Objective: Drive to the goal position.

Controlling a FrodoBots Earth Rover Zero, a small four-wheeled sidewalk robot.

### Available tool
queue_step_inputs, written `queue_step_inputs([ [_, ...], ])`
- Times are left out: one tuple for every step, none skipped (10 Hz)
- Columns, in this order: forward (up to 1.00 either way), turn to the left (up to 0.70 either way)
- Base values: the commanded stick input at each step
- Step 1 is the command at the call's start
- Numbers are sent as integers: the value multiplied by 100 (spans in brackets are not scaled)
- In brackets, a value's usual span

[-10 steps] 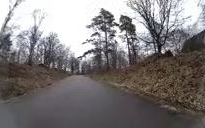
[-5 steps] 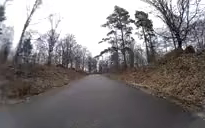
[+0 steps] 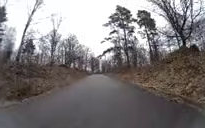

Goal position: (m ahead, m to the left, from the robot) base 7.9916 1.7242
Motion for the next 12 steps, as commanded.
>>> queue_step_inputs([
  [70, 0],
  [70, 0],
  [70, 0],
  [70, 0],
  [70, 0],
  [70, 0],
  [70, 0],
  [70, 0],
  [70, 0],
  [70, 0],
  [70, 0],
  [70, 0],
])
